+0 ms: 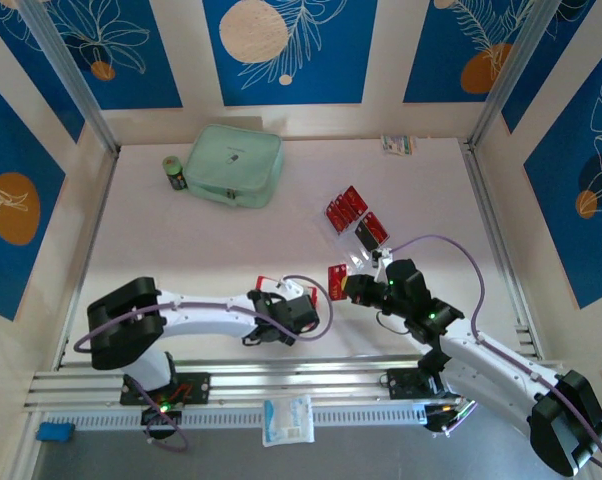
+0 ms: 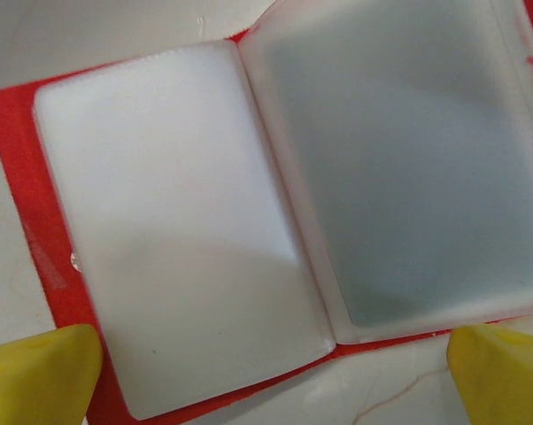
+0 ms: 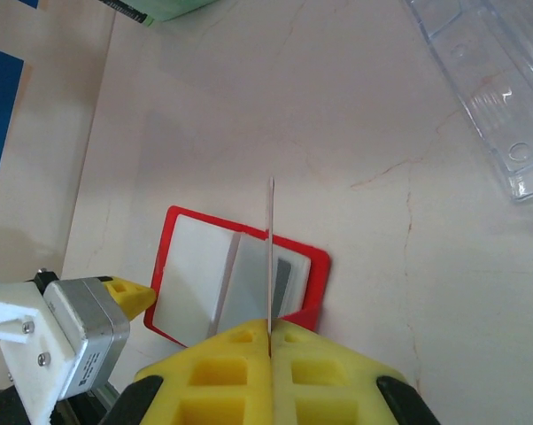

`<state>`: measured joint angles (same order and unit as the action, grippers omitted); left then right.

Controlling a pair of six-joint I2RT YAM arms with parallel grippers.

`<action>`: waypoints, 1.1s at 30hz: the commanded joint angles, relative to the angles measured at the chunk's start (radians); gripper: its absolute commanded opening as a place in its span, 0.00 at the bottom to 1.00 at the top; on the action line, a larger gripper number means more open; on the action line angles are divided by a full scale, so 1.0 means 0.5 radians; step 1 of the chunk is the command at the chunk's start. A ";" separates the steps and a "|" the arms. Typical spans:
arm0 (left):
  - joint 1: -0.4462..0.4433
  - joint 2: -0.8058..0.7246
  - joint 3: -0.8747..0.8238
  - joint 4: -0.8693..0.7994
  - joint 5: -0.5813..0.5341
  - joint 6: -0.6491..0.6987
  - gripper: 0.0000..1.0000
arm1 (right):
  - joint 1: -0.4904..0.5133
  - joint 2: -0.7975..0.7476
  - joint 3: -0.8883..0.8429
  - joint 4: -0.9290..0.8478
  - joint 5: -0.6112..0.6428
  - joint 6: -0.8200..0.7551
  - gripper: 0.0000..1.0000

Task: Put the credit cards into the card holder

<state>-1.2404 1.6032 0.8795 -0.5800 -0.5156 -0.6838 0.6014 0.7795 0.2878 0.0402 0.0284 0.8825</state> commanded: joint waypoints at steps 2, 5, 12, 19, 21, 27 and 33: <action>-0.013 0.075 0.079 -0.108 -0.154 -0.142 1.00 | -0.008 -0.052 -0.011 0.050 -0.054 0.017 0.00; -0.010 0.110 0.103 -0.116 -0.183 -0.206 1.00 | -0.008 -0.061 -0.012 0.051 -0.062 0.020 0.00; -0.013 -0.042 0.142 -0.126 -0.155 -0.232 1.00 | -0.010 -0.057 0.007 0.084 -0.110 0.039 0.00; 0.099 -0.438 0.163 -0.020 0.095 -0.128 1.00 | 0.052 0.022 0.004 0.239 -0.130 0.122 0.00; 0.206 -0.485 0.130 0.026 0.187 -0.091 1.00 | 0.099 0.071 0.021 0.272 -0.121 0.125 0.00; 0.622 -0.432 0.092 0.095 0.420 0.067 1.00 | 0.255 0.193 0.096 0.231 0.035 0.125 0.00; 0.848 -0.114 0.376 -0.033 0.360 0.282 1.00 | 0.334 0.306 0.177 0.079 0.225 0.167 0.00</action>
<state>-0.8402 1.4918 0.9943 -0.5587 -0.3435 -0.6182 0.7532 0.9119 0.3199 0.1211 0.0788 0.9539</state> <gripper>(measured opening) 0.998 0.061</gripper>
